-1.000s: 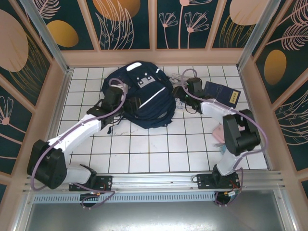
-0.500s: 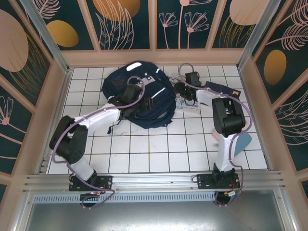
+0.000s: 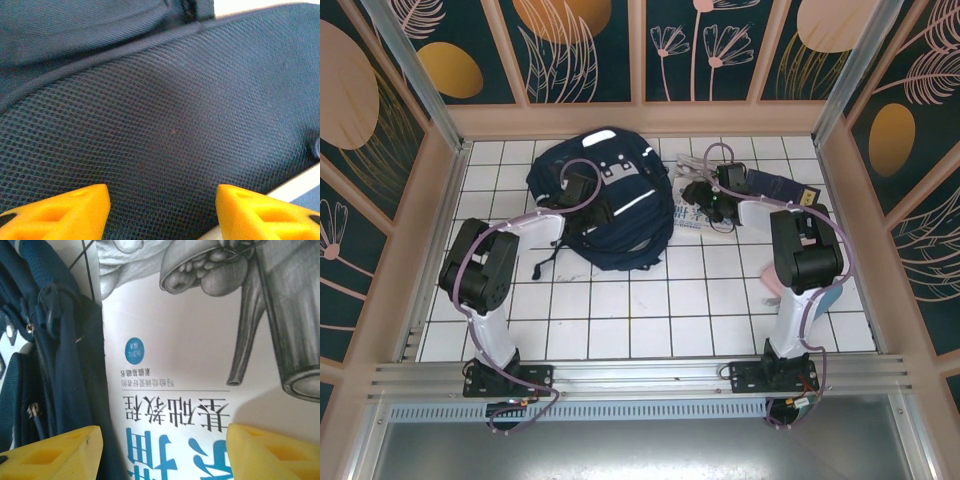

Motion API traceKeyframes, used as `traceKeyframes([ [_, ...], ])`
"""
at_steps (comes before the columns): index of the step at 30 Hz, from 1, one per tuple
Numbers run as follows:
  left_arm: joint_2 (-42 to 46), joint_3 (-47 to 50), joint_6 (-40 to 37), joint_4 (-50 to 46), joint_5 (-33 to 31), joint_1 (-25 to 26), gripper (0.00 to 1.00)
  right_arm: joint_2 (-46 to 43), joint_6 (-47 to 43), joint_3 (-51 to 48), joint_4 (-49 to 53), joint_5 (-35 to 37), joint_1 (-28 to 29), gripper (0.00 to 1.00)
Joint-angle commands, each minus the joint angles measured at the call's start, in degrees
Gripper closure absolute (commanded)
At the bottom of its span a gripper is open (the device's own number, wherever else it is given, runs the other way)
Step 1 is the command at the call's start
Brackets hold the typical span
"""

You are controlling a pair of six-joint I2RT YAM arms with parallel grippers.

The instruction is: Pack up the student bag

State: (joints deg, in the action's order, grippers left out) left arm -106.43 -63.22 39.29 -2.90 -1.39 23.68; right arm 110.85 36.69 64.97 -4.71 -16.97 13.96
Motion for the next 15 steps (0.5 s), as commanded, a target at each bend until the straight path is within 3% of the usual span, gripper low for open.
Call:
traceKeyframes([
  [1,1.0,4.2,0.0,-4.8,-4.9,-3.4,0.39,-2.0,-3.4,-2.5,8.2,3.3,0.0,0.33],
  [9,1.1,4.2,-2.1,-5.6,-6.0,-5.9,0.34,-9.6,-5.8,-15.3,12.3,7.7,3.9,0.34],
  [15,4.3,4.0,-2.8,-4.0,-1.6,-5.8,0.33,-18.4,-2.6,-23.2,15.4,7.7,10.5,0.35],
])
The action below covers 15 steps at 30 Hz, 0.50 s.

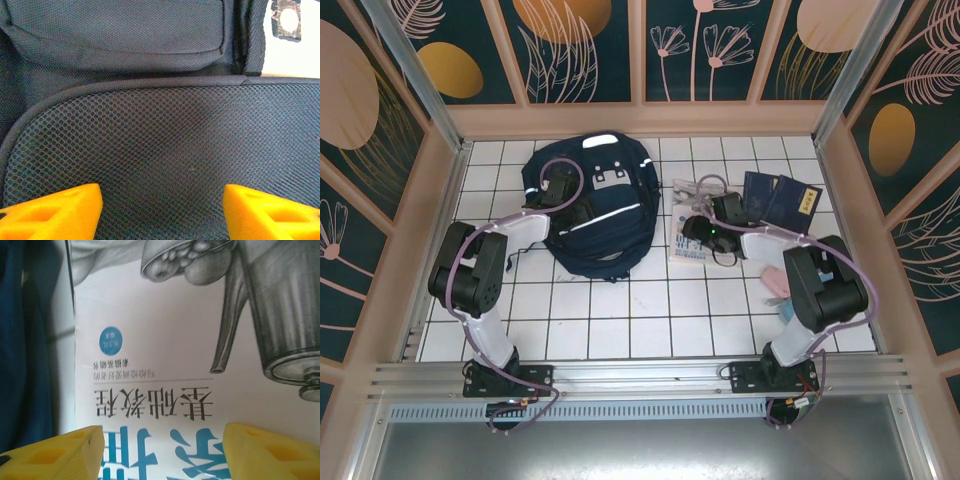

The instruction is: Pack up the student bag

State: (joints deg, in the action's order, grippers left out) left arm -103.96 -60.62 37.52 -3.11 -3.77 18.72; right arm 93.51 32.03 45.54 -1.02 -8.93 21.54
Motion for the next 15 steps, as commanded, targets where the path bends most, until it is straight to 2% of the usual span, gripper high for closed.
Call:
traceKeyframes([
  [1,2.9,1.5,-1.0,-3.6,1.7,-0.8,0.33,-2.6,2.2,-3.4,12.5,-0.2,3.5,0.35],
  [4,5.4,1.4,-0.9,-3.6,4.0,-0.5,0.32,-8.3,1.6,-1.7,14.7,1.6,2.4,0.33],
  [8,9.7,0.0,-1.6,-5.7,6.9,1.9,0.32,-12.0,-2.7,0.6,16.8,3.0,-3.6,0.31],
  [12,11.2,-1.9,-0.9,-7.3,7.0,7.6,0.3,-11.4,-5.7,0.2,17.5,4.3,-9.7,0.29],
  [15,10.4,-4.0,0.7,-7.2,6.8,12.6,0.29,-12.7,-6.1,-3.4,13.4,1.5,-13.6,0.2],
])
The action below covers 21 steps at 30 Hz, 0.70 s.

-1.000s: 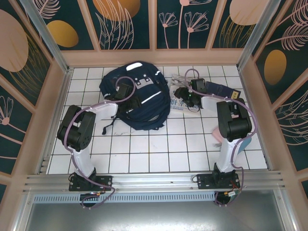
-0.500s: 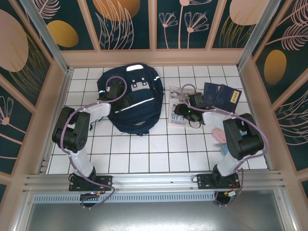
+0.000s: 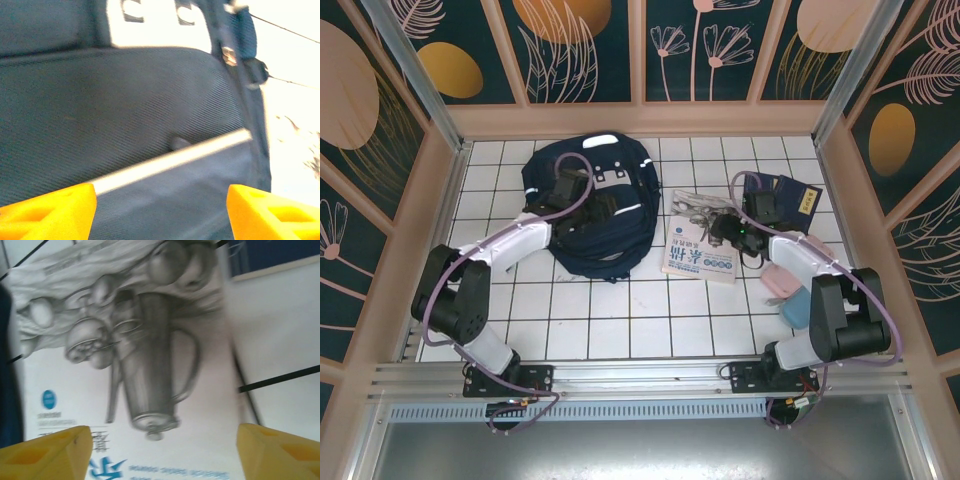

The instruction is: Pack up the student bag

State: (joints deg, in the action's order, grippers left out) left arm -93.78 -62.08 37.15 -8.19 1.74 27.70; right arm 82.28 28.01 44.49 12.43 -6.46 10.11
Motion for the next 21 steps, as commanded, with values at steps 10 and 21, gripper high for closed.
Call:
traceKeyframes([
  [10,-13.9,-16.2,6.4,-1.5,1.1,16.2,0.24,-1.6,-1.9,-7.5,-4.6,-10.7,-7.6,0.24],
  [21,-24.1,-21.3,8.2,-3.5,3.2,17.8,0.5,0.1,-3.6,-8.4,-4.7,-12.3,-7.8,0.36],
])
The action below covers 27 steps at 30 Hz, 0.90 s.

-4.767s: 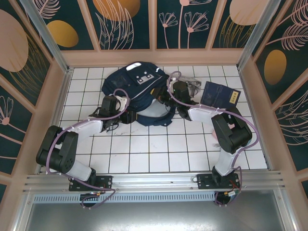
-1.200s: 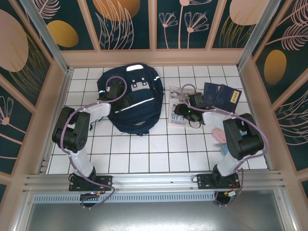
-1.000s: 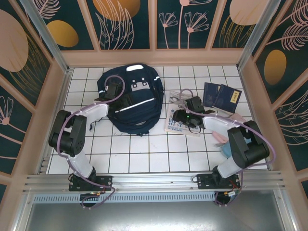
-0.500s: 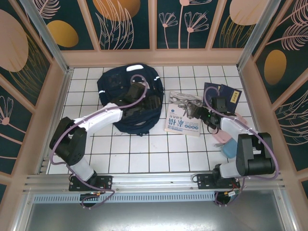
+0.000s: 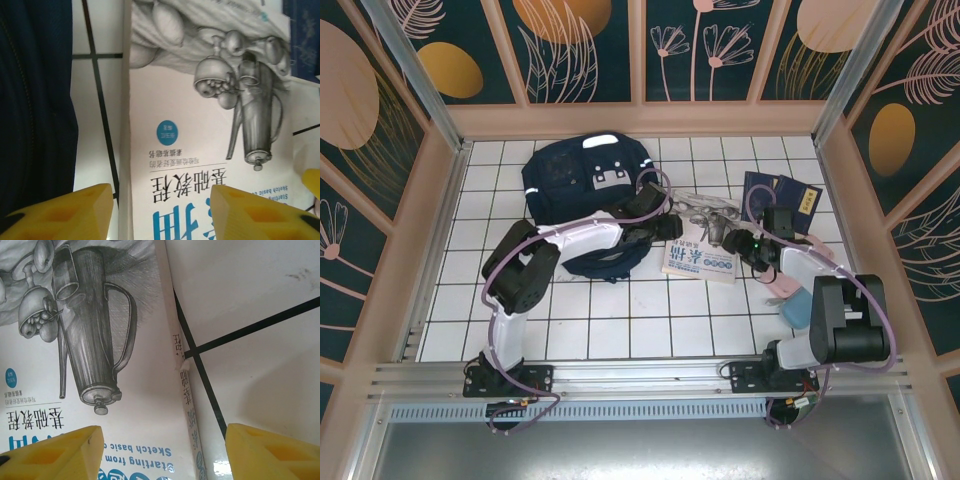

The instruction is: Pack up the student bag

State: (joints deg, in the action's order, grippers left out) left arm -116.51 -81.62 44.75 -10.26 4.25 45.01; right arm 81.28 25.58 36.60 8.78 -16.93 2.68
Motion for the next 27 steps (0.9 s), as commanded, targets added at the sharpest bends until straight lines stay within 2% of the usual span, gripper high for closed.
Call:
traceKeyframes([
  [1,-1.8,-1.7,0.6,-1.4,0.8,0.6,0.52,1.3,-1.2,-0.6,-1.1,-2.2,-0.3,0.37],
  [14,-6.5,-1.1,-1.6,-2.2,0.4,1.2,0.76,4.5,-2.3,0.3,-1.7,-6.3,-0.4,0.43],
  [22,-9.8,-1.3,-2.5,-3.4,-0.6,1.8,0.82,5.8,-3.0,0.7,-2.0,-8.3,-0.3,0.45],
  [27,-10.8,-0.4,-2.3,-3.2,-0.7,1.8,0.88,3.6,-2.7,0.1,-4.9,-16.5,-0.4,0.47],
])
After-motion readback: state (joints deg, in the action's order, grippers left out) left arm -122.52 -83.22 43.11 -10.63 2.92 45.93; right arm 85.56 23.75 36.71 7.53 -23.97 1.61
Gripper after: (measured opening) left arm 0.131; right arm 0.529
